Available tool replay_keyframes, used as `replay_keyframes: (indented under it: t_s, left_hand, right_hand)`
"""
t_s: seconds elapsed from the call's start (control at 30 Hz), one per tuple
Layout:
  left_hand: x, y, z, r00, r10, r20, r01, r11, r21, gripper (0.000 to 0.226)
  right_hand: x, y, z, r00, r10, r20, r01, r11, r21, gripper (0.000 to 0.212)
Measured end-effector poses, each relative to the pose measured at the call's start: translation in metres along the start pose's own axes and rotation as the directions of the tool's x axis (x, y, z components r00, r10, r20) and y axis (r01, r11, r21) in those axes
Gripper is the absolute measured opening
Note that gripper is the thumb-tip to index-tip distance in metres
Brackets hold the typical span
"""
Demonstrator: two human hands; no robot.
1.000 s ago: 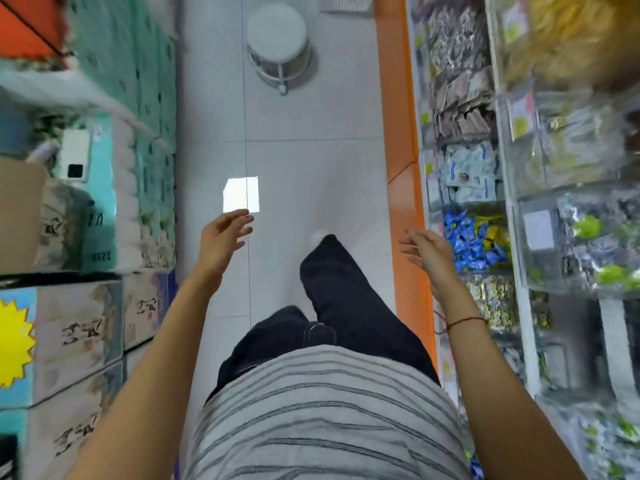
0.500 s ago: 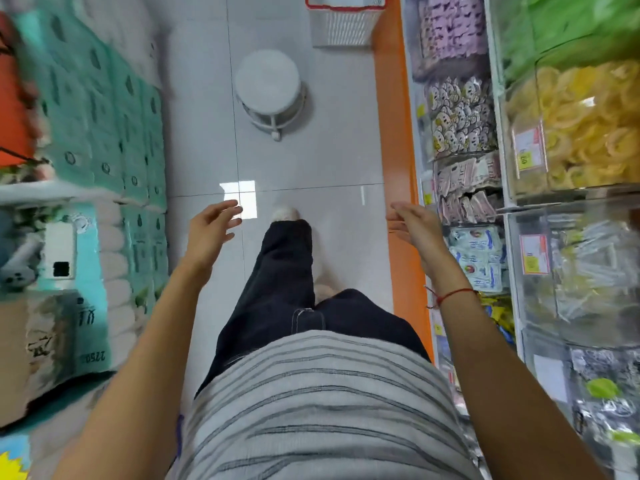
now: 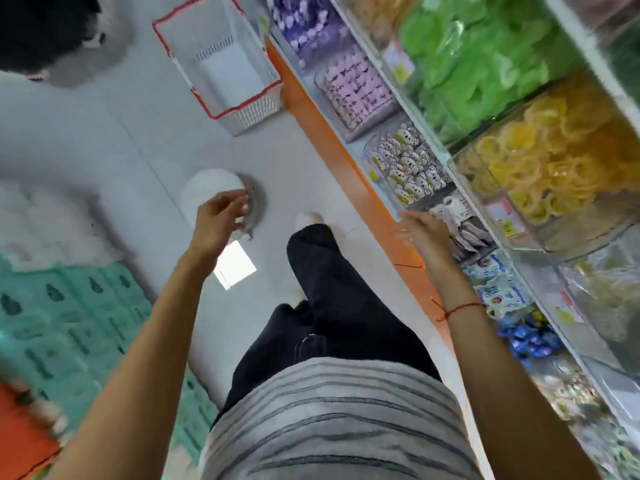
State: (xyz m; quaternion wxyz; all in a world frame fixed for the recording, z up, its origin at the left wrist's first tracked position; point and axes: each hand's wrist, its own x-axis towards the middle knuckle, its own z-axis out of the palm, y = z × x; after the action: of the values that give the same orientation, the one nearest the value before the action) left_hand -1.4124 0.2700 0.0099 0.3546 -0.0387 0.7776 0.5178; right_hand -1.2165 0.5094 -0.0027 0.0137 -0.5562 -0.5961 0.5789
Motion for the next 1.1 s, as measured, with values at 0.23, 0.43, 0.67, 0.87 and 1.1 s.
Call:
replay_keyframes:
  t_s: [0.23, 0.43, 0.67, 0.87, 1.1]
  left_hand:
    - [0.148, 0.102, 0.022, 0.96, 0.105, 0.26, -0.214, 0.874, 0.436, 0.025]
    - [0.277, 0.163, 0.073, 0.916, 0.081, 0.393, -0.39, 0.407, 0.826, 0.03]
    - [0.431, 0.136, 0.147, 0.881, 0.086, 0.465, -0.471, 0.248, 0.847, 0.052]
    - [0.531, 0.064, 0.186, 0.777, 0.146, 0.612, -0.607, 0.43, 0.668, 0.068]
    - [0.602, 0.024, 0.204, 0.352, 0.573, 0.74, -0.935, 0.249, 0.252, 0.039]
  right_hand:
    - [0.095, -0.069, 0.039, 0.997, -0.066, 0.024, 0.07, 0.972, -0.222, 0.01]
    - [0.182, -0.117, 0.072, 0.995, -0.017, 0.098, 0.076, 0.768, -0.636, 0.029]
    - [0.311, -0.086, 0.136, 0.997, 0.056, -0.061, -0.081, 0.833, -0.547, 0.05]
    - [0.374, -0.035, 0.196, 0.935, 0.003, -0.355, -0.172, 0.879, -0.444, 0.066]
    - [0.404, 0.01, 0.217, 0.659, -0.404, -0.634, -0.025, 0.831, -0.556, 0.049]
